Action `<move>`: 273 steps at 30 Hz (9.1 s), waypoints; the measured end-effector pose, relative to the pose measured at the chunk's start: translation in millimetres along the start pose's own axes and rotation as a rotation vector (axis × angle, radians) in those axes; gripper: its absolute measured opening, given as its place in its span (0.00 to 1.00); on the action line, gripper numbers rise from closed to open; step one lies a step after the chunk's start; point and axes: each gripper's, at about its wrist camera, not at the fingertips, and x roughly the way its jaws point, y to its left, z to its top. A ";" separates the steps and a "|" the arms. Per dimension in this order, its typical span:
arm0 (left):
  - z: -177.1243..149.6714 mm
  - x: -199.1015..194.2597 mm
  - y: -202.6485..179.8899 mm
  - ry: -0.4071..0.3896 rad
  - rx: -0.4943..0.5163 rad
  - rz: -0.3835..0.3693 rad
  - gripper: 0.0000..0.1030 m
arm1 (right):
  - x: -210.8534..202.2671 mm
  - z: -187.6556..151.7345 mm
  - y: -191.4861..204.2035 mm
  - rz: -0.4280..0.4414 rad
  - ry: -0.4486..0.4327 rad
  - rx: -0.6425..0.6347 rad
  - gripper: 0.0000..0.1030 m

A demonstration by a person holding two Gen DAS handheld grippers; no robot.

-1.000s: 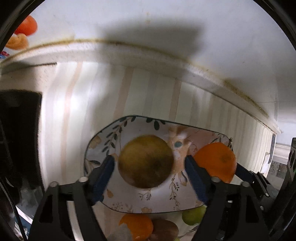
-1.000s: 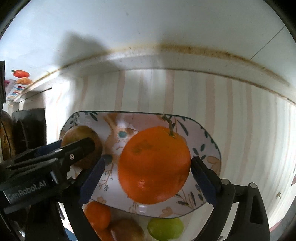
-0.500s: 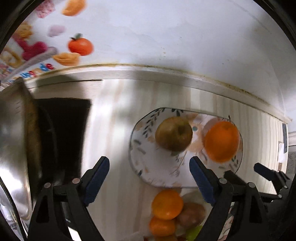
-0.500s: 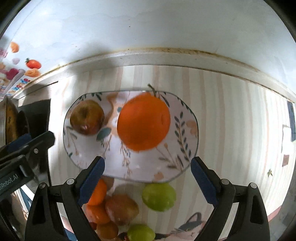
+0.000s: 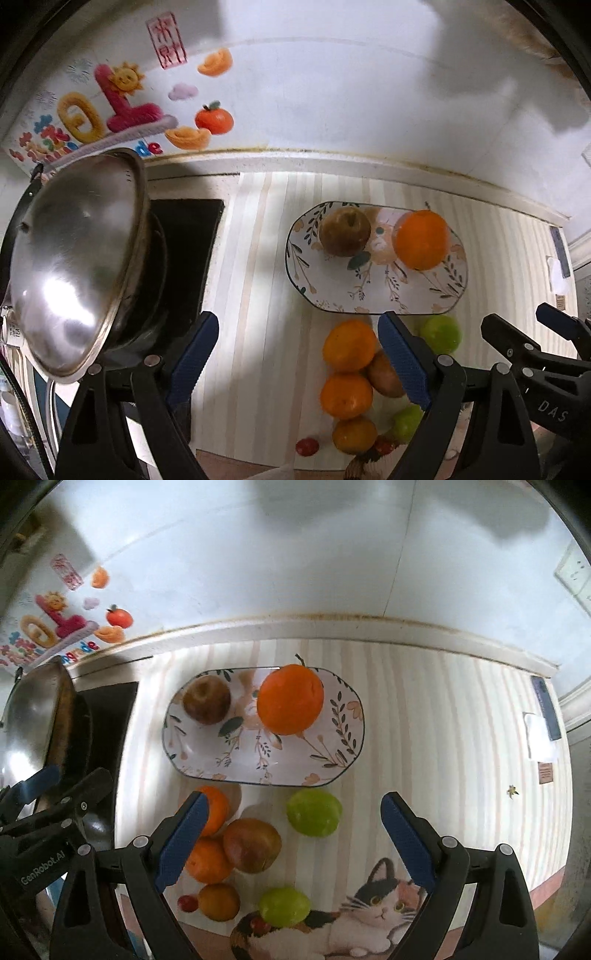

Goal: Organize fruits
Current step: 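Lift both tools away from the plate back toward the fruit pile, then grasp an orange with the left tool while the right tool grasps the red apple, then lower both held fruits onto the floral plate and open both tools, then lift both tools off the plate and move toward the remaining fruit, then grasp a tangerine with the left tool while the right tool grasps a green apple, then place both held fruits onto the floral plate and open both tools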

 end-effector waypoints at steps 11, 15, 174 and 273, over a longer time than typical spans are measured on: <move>-23.6 -61.7 -3.9 -0.099 0.019 -0.033 0.86 | -66.1 -32.9 7.5 0.048 -0.109 0.035 0.93; -25.6 -63.7 -1.1 -0.081 0.002 -0.071 0.86 | -76.3 -38.0 7.2 0.102 -0.109 0.070 0.93; -53.4 -111.2 -1.1 -0.124 0.050 -0.075 0.86 | -132.0 -72.8 5.6 0.065 -0.200 0.037 0.93; 102.4 94.4 -90.9 0.248 0.218 -0.184 0.61 | 102.4 29.0 -78.8 0.232 0.154 0.149 0.64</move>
